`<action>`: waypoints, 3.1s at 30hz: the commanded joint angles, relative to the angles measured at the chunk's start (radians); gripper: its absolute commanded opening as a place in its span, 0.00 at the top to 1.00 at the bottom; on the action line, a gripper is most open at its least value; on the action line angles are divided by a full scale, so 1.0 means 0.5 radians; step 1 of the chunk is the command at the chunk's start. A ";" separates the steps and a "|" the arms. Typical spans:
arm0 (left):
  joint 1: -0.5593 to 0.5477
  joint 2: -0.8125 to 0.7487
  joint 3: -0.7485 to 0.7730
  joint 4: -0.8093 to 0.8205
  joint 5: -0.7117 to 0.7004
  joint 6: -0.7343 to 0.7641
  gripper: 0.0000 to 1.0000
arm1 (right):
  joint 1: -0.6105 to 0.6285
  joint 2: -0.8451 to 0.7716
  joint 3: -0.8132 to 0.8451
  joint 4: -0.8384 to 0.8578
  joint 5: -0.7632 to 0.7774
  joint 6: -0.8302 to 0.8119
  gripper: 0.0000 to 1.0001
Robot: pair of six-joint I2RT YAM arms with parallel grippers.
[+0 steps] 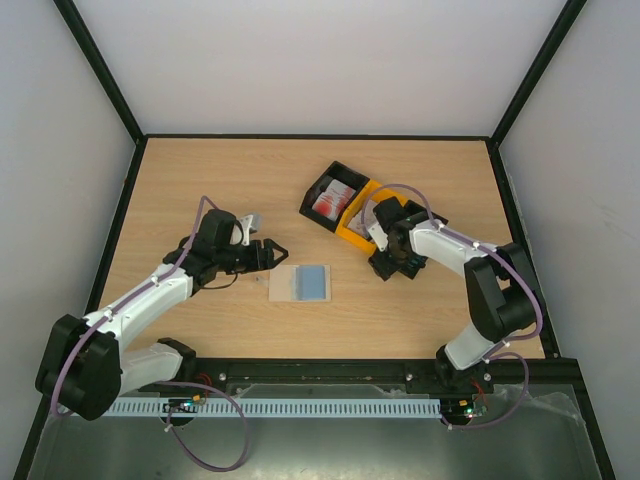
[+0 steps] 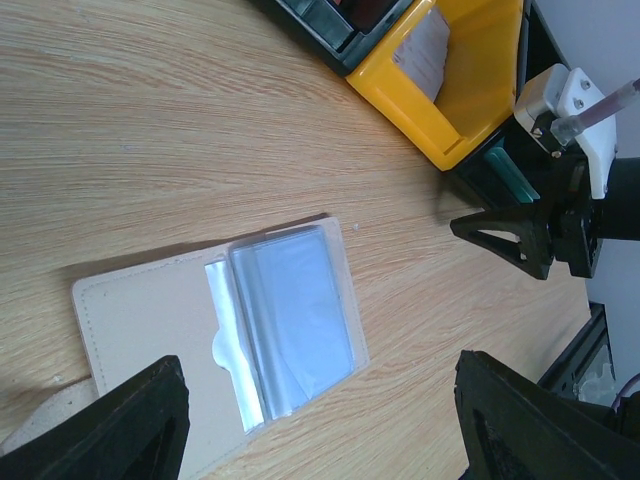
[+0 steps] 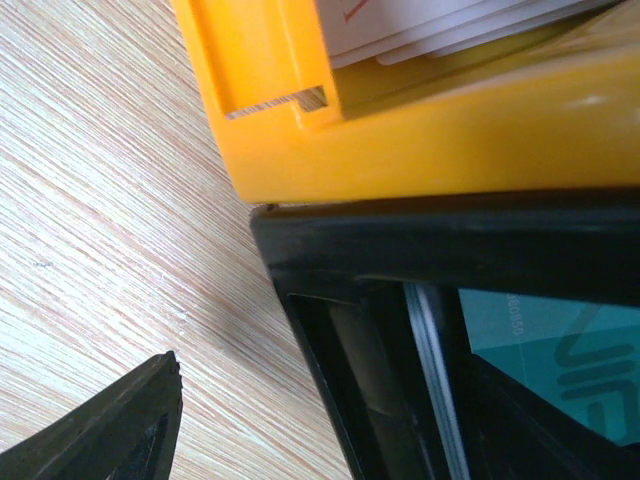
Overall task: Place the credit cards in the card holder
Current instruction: Pick up the credit card from the storage box.
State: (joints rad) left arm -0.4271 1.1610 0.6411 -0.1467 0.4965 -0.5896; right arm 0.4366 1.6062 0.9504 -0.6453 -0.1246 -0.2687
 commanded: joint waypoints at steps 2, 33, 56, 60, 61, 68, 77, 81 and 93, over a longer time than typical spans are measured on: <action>-0.005 -0.024 0.050 -0.026 -0.011 0.021 0.26 | -0.005 -0.052 -0.017 -0.038 -0.009 -0.006 0.31; -0.005 0.016 -0.020 -0.023 -0.027 0.022 0.26 | -0.005 -0.150 0.002 -0.075 -0.058 0.023 0.64; -0.008 0.020 -0.026 -0.032 -0.017 0.026 0.26 | -0.005 -0.225 0.014 -0.118 -0.136 0.011 0.79; -0.008 0.019 -0.029 -0.035 -0.017 0.026 0.26 | -0.005 -0.233 0.018 -0.122 -0.137 0.013 0.82; -0.008 0.019 -0.032 -0.035 -0.017 0.026 0.26 | -0.005 -0.234 0.017 -0.122 -0.136 0.016 0.82; -0.008 0.022 -0.031 -0.033 -0.016 0.024 0.26 | -0.005 -0.252 0.022 -0.132 -0.181 0.001 0.90; -0.010 0.002 -0.027 -0.041 -0.011 0.021 0.26 | -0.005 -0.286 0.009 -0.111 -0.137 0.005 0.97; -0.017 0.006 -0.024 -0.017 -0.008 0.008 0.26 | -0.005 -0.379 0.002 -0.078 -0.115 0.015 0.98; -0.242 0.178 0.106 0.176 -0.048 -0.132 0.26 | -0.007 -0.485 0.061 0.127 0.381 0.628 0.98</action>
State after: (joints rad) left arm -0.5030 1.2087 0.6426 -0.1192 0.4870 -0.6163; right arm 0.4339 1.3575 0.9478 -0.6502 -0.1169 -0.1471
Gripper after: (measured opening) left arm 0.740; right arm 0.022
